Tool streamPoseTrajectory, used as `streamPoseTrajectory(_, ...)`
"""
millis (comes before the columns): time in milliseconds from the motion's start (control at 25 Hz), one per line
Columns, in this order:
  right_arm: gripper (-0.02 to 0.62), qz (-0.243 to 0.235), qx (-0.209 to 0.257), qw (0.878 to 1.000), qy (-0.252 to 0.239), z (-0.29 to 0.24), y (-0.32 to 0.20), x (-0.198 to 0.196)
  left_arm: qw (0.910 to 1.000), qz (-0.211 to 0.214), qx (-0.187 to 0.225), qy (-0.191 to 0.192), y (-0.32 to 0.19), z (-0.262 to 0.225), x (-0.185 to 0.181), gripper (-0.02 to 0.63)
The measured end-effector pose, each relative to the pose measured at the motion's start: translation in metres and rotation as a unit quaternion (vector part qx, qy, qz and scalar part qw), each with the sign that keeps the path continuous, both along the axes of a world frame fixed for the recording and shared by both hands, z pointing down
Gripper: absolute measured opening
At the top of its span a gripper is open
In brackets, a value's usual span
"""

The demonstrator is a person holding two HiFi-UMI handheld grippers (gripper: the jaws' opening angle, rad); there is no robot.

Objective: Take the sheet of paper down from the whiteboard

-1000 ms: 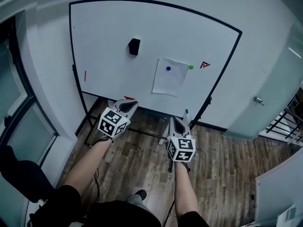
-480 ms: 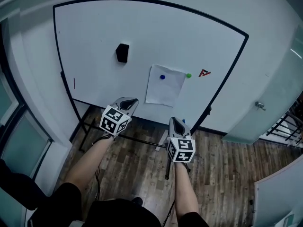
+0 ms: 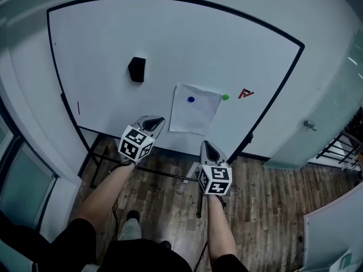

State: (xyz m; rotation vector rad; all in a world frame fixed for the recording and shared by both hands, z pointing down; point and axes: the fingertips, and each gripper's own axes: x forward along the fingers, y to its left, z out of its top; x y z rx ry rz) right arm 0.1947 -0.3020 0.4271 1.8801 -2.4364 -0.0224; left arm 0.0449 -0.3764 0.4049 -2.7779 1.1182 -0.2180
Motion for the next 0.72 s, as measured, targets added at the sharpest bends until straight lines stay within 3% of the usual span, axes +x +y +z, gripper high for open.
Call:
streamPoseTrajectory(640, 0.025, 0.098, -0.007, 0.995, 0.008, -0.002, -0.123, -0.018, 0.9936, 0.112, 0.007, -0.008, -0.138, -0.003, 0.029, 0.021)
streamPoseTrajectory(720, 0.025, 0.109, -0.009, 0.994, 0.007, -0.002, -0.129, -0.018, 0.9928, 0.12, 0.007, -0.008, -0.145, -0.002, 0.033, 0.063)
